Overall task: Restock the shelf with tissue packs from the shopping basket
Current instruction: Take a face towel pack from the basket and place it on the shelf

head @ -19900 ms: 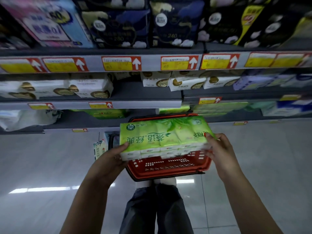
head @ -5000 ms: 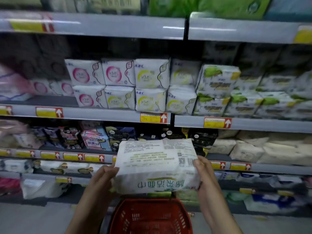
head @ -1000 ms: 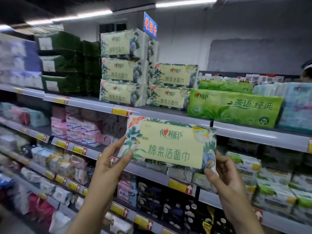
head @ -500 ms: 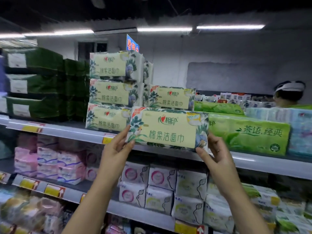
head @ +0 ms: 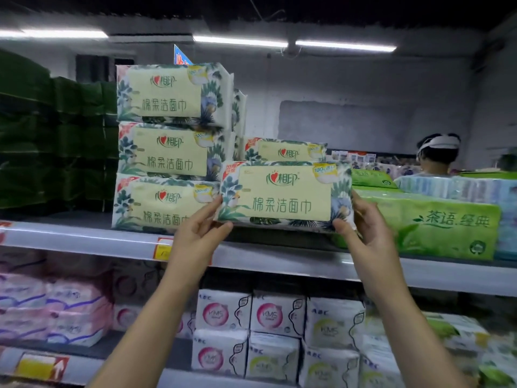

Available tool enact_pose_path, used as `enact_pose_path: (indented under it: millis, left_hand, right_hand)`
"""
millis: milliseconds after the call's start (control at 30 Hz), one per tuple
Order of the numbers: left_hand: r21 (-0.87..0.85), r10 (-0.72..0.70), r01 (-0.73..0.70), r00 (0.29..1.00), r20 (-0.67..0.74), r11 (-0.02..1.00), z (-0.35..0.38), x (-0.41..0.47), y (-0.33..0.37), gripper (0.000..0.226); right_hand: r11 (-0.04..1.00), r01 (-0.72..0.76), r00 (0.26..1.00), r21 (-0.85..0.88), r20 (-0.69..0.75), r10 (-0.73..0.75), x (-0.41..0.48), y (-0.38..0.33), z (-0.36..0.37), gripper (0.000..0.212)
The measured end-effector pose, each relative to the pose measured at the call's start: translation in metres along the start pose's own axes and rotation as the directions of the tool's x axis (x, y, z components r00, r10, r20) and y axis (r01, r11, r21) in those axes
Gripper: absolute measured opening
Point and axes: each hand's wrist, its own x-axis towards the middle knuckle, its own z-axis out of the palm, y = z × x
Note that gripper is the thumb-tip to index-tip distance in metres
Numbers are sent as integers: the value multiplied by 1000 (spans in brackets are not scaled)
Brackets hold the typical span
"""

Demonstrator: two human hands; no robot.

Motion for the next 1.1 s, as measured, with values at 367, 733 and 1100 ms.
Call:
enact_pose_path:
  millis: [367, 733, 1100]
  left_hand:
    - [573, 213, -210, 975, 62, 792, 10, 6, -24, 44]
    - [707, 365, -279, 931, 31, 650, 12, 8, -40, 44]
    - [765, 287, -246, 954, 83, 595, 18, 11, -41, 41]
  right_hand:
    - [824, -104, 988, -557, -150, 23, 0, 29, 8, 36]
    - [784, -145, 974, -603, -228, 5, 6, 38, 18, 44]
    - [777, -64, 991, -626, -135, -27, 4, 38, 13, 39]
